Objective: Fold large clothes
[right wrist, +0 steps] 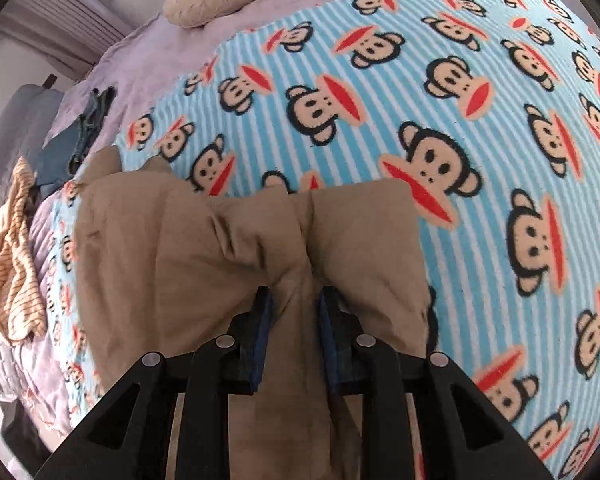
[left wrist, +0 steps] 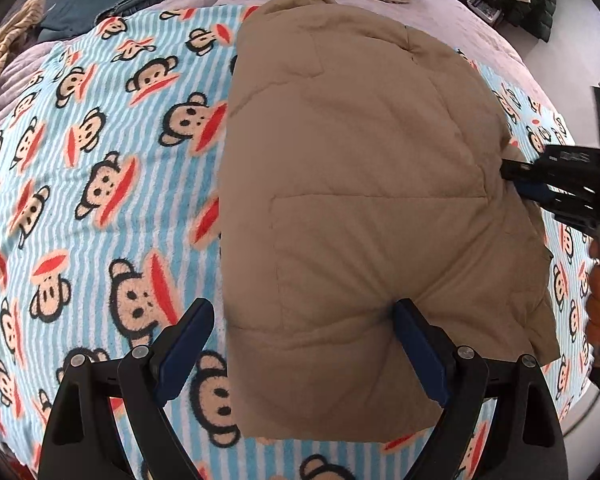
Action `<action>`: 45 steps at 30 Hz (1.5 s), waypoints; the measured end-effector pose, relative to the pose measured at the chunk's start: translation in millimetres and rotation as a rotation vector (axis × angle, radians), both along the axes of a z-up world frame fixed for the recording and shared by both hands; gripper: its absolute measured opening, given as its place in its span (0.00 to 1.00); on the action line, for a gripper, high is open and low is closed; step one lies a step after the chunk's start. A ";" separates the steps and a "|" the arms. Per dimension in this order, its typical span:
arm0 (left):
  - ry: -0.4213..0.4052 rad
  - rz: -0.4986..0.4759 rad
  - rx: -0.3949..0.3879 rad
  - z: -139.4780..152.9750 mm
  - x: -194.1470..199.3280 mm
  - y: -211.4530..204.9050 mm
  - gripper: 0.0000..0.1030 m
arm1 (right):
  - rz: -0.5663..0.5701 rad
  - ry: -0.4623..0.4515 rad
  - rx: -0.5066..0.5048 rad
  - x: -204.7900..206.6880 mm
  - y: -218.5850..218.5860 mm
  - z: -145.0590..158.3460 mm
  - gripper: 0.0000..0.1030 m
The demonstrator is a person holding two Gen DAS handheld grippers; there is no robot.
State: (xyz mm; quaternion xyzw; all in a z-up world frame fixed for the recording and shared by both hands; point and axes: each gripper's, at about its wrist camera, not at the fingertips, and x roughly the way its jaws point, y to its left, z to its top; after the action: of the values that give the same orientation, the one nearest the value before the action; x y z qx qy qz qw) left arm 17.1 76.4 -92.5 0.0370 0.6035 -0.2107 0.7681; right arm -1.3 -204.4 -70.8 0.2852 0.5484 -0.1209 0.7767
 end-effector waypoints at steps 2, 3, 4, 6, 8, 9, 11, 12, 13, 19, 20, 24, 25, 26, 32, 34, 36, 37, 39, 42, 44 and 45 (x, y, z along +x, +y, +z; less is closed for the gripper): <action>-0.002 0.001 0.005 2.7 -1.6 1.2 0.89 | 0.009 -0.004 0.012 -13.6 5.1 10.3 0.26; -0.003 0.002 0.007 3.8 -2.2 1.5 0.89 | 0.012 -0.004 0.014 -18.8 7.8 13.9 0.26; -0.003 0.006 0.017 4.5 -3.0 1.4 0.89 | 0.017 -0.006 0.012 -26.2 11.5 18.4 0.26; -0.003 0.009 0.021 6.6 -4.8 2.2 0.89 | 0.025 -0.010 0.001 -45.0 20.7 28.3 0.26; -0.002 0.013 0.022 8.5 -6.3 3.3 0.89 | 0.037 -0.007 -0.008 -62.6 30.3 34.4 0.26; 0.000 0.016 0.023 9.5 -7.2 4.0 0.89 | 0.044 -0.003 -0.016 -71.1 35.4 36.5 0.26; 0.002 0.022 0.021 12.4 -9.5 7.0 0.89 | 0.055 0.005 -0.029 -86.3 44.2 38.3 0.26; 0.004 0.023 0.020 14.0 -10.7 8.5 0.89 | 0.058 0.012 -0.032 -93.3 48.0 37.8 0.26; 0.005 0.024 0.018 15.4 -12.3 10.8 0.89 | 0.061 0.021 -0.031 -100.4 51.4 36.7 0.26; 0.012 0.021 0.025 22.4 -21.2 27.0 0.89 | 0.025 0.098 0.000 -129.9 57.6 12.3 0.26; 0.014 0.021 0.028 23.7 -22.0 29.6 0.89 | 0.021 0.106 -0.001 -131.5 57.5 8.9 0.26; 0.008 0.014 0.035 29.7 -25.0 38.4 0.89 | 0.005 0.115 -0.012 -134.5 58.3 8.9 0.26; 0.005 0.012 0.034 32.1 -25.3 40.5 0.89 | 0.004 0.112 -0.019 -134.7 59.3 11.9 0.26; 0.004 0.010 0.032 34.5 -25.5 42.3 0.89 | 0.003 0.108 -0.025 -135.3 60.3 15.0 0.26; -0.015 0.006 0.025 46.1 -26.6 48.9 0.89 | -0.018 0.097 -0.058 -142.6 66.4 32.2 0.31; -0.025 0.000 0.027 49.3 -27.1 49.9 0.89 | -0.025 0.095 -0.067 -143.5 69.0 36.5 0.32; -0.029 -0.007 0.025 51.6 -27.4 50.2 0.89 | -0.032 0.094 -0.073 -144.6 70.7 40.4 0.33; -0.032 -0.011 0.023 52.8 -28.0 50.3 0.89 | -0.038 0.093 -0.075 -146.1 71.6 42.5 0.33; -0.038 -0.019 0.025 55.1 -30.0 49.9 0.89 | -0.044 0.088 -0.077 -147.3 73.5 45.6 0.35; -0.046 -0.036 0.028 57.7 -33.9 49.2 0.89 | -0.044 0.078 -0.077 -148.8 77.4 50.4 0.38; -0.063 -0.038 0.029 61.0 -37.1 49.5 0.89 | -0.031 0.071 -0.082 -147.9 82.9 55.1 0.41; -0.069 -0.035 0.017 63.4 -38.5 50.4 0.91 | -0.020 0.066 -0.087 -147.0 85.7 58.1 0.43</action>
State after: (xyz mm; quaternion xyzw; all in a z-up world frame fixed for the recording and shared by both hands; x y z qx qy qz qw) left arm -21.4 126.8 -29.1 0.0615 0.5778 -0.2175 0.7842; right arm -148.3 -118.7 -12.6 0.2525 0.5651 -0.1617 0.7686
